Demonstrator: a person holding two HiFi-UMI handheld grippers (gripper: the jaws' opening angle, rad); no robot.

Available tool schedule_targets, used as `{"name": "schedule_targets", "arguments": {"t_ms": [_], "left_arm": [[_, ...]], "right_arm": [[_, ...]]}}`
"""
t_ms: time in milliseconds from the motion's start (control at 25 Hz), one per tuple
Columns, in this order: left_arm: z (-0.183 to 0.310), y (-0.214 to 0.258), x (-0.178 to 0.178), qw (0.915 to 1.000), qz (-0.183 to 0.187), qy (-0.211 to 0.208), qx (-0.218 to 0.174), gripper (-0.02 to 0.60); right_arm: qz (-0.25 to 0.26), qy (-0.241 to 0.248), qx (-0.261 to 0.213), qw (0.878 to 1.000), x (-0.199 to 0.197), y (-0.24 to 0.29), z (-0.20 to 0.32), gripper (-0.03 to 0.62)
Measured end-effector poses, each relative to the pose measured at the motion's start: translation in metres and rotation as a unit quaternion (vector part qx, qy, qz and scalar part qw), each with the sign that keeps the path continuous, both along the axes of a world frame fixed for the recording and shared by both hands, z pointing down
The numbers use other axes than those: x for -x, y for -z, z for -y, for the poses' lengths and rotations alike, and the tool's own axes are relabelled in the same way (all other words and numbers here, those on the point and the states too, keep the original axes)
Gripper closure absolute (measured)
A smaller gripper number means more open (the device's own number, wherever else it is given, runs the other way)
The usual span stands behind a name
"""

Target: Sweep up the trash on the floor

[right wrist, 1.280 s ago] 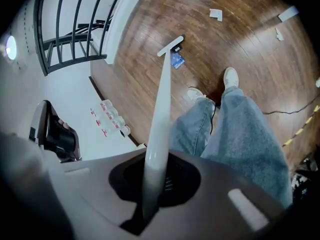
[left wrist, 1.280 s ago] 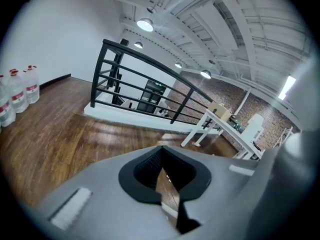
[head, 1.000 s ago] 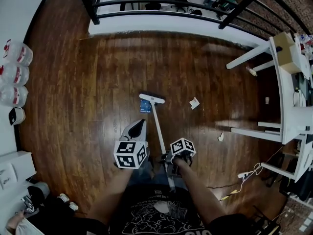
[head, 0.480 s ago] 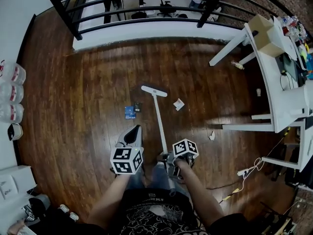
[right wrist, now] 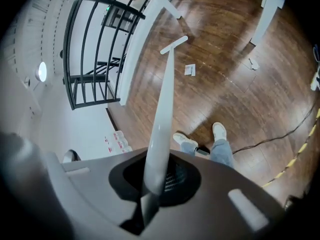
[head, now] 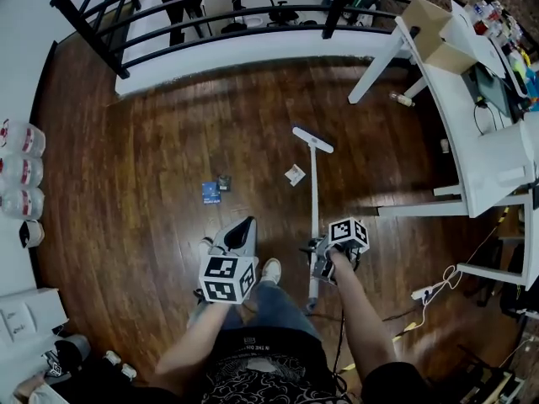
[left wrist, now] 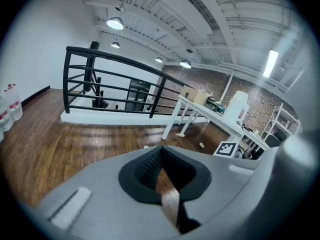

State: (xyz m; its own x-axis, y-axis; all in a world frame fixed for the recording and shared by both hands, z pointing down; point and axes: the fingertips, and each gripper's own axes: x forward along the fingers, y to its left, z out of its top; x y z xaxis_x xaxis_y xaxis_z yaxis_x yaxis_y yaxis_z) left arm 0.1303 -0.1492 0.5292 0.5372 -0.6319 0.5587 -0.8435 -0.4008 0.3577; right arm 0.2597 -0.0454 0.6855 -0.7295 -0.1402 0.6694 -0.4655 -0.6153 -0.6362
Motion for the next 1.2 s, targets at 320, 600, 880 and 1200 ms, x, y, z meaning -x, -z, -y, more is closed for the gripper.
{"name": "schedule_targets", "arguments": {"t_ms": [320, 600, 880, 1200], "left_arm": [[-0.021, -0.008, -0.017, 0.9993, 0.034, 0.006, 0.011, 0.577], [-0.044, -0.018, 0.011, 0.9975, 0.057, 0.032, 0.027, 0.577], [-0.065, -0.023, 0.038, 0.9962, 0.058, 0.058, 0.031, 0.577], [-0.092, -0.015, 0.088, 0.9941, 0.042, 0.096, 0.027, 0.577]], "right_arm": [[-0.013, -0.046, 0.040, 0.998, -0.074, -0.044, 0.000, 0.592], [0.011, -0.074, 0.064, 0.995, -0.060, -0.061, -0.017, 0.592], [0.038, -0.086, 0.063, 0.994, -0.016, -0.059, -0.034, 0.594], [0.079, -0.069, 0.085, 0.991, 0.085, -0.041, -0.069, 0.594]]}}
